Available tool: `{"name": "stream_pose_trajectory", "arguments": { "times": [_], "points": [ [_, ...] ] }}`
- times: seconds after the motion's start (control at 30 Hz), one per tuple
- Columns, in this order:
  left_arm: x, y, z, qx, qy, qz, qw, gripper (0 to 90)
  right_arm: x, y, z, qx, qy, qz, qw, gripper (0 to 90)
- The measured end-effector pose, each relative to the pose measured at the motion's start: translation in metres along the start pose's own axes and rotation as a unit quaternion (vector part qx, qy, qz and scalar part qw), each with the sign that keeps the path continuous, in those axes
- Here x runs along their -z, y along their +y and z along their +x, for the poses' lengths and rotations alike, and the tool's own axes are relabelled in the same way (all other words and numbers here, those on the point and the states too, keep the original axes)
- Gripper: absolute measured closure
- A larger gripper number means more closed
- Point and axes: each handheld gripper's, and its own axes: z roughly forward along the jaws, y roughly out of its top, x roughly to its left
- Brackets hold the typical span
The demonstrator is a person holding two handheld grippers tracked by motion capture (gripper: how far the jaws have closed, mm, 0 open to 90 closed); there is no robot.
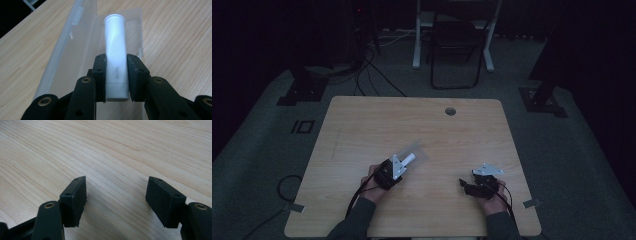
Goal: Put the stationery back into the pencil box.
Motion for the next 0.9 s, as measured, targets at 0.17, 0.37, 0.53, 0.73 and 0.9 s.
{"name": "stream_pose_trajectory", "arguments": {
  "times": [0.17,0.37,0.53,0.73,0.9],
  "points": [
    [-0.0011,-0.0006,-0.0001,-0.002,0.001,0.003,1.0,71.0,0.0,0.0,0.0,0.0,0.0,0.0,1.0,33.0],
    [-0.0027,-0.0014,-0.0001,-0.005,0.005,0.007,0.9999,71.0,0.0,0.0,0.0,0.0,0.0,0.0,1.0,33.0],
    [-0.004,-0.002,-0.0001,-0.004,0.008,0.008,0.9999,70.9,0.0,0.0,0.0,0.0,0.0,0.0,1.0,33.0],
    [-0.0055,-0.0026,0.0004,-0.007,0.011,0.015,0.9998,70.9,0.0,0.0,0.0,0.0,0.0,0.0,1.0,33.0],
    [-0.0068,-0.003,0.0003,-0.006,0.01,0.017,0.9998,70.9,0.0,0.0,0.0,0.0,0.0,0.0,1.0,33.0]
  ]
}}
